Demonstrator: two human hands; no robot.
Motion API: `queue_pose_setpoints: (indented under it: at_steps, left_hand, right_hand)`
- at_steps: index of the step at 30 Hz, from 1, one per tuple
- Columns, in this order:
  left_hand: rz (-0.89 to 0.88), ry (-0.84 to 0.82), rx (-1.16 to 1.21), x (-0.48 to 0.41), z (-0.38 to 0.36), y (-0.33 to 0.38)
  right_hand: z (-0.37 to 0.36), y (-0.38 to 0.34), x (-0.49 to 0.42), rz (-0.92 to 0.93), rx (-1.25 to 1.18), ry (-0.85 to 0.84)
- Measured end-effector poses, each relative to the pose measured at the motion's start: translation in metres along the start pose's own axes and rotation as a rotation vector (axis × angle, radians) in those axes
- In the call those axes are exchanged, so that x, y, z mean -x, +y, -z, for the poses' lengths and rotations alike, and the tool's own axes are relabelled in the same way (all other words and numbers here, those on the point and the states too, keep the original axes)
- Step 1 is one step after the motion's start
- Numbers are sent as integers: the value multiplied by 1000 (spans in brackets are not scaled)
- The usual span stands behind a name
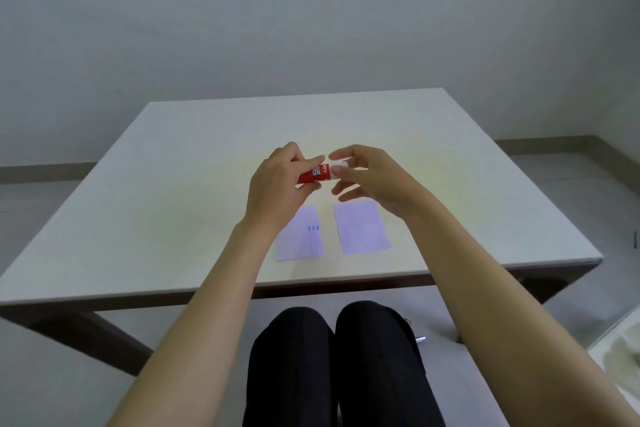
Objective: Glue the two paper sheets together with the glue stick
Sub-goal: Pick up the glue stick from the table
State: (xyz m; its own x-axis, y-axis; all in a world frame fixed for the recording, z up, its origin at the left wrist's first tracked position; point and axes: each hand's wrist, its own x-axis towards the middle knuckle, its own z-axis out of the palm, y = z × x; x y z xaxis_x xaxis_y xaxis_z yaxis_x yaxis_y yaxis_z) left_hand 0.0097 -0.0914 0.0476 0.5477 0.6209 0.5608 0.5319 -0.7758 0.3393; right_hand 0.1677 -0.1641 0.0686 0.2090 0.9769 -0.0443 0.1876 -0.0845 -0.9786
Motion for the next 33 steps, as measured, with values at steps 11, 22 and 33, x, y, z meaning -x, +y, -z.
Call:
queue_pose_setpoints:
  at_steps: [11,22,33]
  left_hand:
    - [250,-15,336,4,-8,-21]
    - [594,96,867,18,-12,-30]
    - [790,346,1056,5,-21,-9]
  right_hand:
    - [25,30,-28,30,84,239]
    - [53,83,-59,-130,868,450]
    - [-7,44,-28,206,514,337]
